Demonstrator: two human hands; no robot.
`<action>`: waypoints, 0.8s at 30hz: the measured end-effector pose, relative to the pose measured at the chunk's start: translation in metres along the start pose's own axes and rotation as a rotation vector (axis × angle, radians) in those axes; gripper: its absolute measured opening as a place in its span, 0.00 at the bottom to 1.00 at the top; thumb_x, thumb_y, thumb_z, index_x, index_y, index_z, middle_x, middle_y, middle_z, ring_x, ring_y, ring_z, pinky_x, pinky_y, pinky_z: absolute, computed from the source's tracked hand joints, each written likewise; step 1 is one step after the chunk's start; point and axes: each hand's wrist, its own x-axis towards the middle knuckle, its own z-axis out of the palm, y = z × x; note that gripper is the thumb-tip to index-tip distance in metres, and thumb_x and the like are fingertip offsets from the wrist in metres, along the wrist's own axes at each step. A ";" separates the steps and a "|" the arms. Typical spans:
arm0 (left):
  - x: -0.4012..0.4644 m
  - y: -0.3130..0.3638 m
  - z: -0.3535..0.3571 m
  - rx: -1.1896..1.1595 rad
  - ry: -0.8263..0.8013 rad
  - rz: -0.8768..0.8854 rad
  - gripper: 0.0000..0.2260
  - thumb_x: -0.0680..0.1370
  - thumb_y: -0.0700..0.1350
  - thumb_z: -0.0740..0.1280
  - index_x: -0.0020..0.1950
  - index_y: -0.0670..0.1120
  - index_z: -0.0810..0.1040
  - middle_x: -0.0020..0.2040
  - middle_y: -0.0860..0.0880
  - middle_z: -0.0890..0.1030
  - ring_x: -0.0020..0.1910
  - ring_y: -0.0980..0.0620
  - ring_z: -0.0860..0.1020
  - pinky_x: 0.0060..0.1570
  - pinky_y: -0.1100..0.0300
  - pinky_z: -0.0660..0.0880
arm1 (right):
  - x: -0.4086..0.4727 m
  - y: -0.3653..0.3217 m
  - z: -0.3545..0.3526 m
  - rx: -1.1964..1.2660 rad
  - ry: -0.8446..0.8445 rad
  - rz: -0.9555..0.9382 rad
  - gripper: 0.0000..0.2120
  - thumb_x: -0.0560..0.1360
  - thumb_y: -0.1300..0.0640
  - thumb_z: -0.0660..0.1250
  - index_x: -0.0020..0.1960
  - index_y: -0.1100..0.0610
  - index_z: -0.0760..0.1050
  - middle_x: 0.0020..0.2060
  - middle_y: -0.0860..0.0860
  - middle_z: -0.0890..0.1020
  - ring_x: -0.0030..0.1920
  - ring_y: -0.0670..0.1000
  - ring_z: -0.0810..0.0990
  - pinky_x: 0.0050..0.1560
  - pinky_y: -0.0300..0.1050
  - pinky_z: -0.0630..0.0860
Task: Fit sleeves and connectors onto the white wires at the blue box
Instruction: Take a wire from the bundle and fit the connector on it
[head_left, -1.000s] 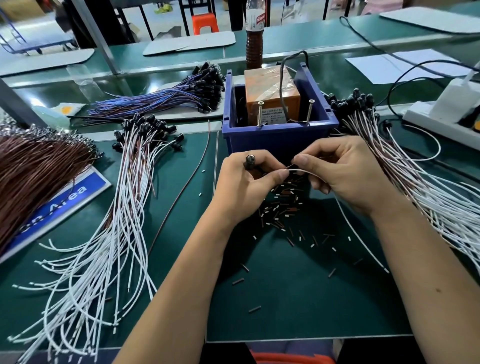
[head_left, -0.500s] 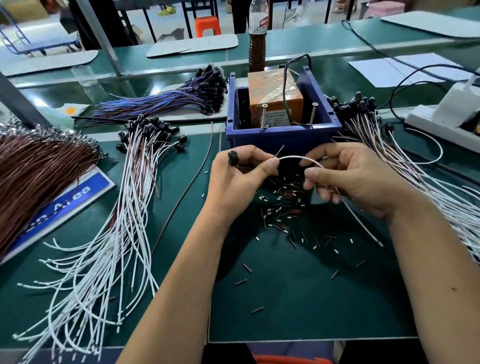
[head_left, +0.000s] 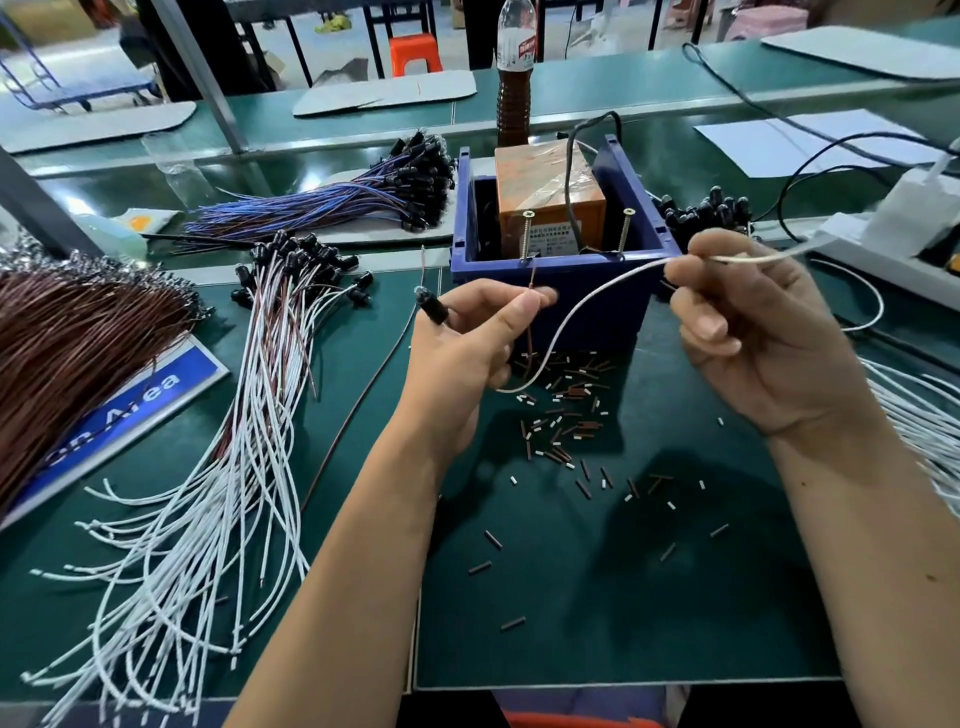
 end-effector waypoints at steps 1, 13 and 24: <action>0.000 0.001 -0.001 -0.039 -0.034 -0.003 0.06 0.78 0.43 0.71 0.42 0.48 0.84 0.58 0.42 0.85 0.25 0.59 0.61 0.25 0.67 0.60 | 0.000 0.000 0.001 -0.040 0.015 0.004 0.11 0.72 0.48 0.78 0.49 0.54 0.87 0.41 0.51 0.88 0.29 0.43 0.78 0.26 0.29 0.71; -0.010 0.013 0.002 -0.273 -0.412 0.024 0.04 0.76 0.45 0.71 0.45 0.48 0.85 0.70 0.42 0.78 0.26 0.59 0.57 0.26 0.68 0.55 | 0.003 0.021 0.022 -0.343 0.047 0.115 0.03 0.75 0.55 0.72 0.46 0.53 0.84 0.40 0.56 0.88 0.26 0.48 0.80 0.23 0.34 0.71; -0.001 0.002 0.002 -0.136 -0.202 0.031 0.07 0.78 0.47 0.70 0.51 0.49 0.88 0.56 0.35 0.68 0.26 0.56 0.56 0.26 0.62 0.52 | 0.001 0.036 0.030 -0.409 -0.189 0.448 0.08 0.83 0.56 0.64 0.48 0.59 0.69 0.34 0.64 0.84 0.23 0.55 0.79 0.20 0.39 0.71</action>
